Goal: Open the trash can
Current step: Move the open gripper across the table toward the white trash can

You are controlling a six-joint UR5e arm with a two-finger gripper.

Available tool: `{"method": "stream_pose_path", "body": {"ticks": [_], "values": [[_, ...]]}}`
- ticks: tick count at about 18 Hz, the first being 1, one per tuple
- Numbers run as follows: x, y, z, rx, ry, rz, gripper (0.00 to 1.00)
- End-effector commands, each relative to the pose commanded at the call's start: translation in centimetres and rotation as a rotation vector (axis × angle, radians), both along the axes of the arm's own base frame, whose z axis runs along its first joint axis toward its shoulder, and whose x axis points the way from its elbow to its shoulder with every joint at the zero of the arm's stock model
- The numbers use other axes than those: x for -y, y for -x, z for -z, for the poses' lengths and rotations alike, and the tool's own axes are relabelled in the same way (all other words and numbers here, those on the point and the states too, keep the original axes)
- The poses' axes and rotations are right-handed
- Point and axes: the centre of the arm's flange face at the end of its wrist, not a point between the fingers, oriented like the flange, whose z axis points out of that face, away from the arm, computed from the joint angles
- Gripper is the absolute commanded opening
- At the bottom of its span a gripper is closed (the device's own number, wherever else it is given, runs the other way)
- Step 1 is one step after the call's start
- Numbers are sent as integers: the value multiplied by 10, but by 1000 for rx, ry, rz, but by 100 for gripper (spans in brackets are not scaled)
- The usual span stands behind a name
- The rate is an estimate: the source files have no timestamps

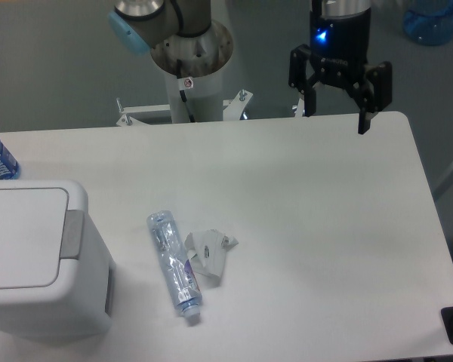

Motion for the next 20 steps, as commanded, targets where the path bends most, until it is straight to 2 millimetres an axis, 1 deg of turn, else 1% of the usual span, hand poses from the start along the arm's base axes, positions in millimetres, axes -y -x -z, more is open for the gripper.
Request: {"method": "stream_pose_path", "body": {"ticks": [5,8,10,13,14,15,16,18,19,20], "values": [[-2,-1,2,9,-3,-7,100],[-9,-1,0,4,-46,-44,100],[-26,-5,5,28,-98,-73,100],[-50,-11,11,68,-171,-191,100],[-63,-16,13,77,-203,-224,100],[-80,-25,15,87,-235,-244,100],[-92,-33,15,97,-265,-271,100],[-103,-42,17,142,-308,-352,100],[-113,-50,19,160,-318,-361,100],[-124,-62,19,169,-325,-352,100]]}}
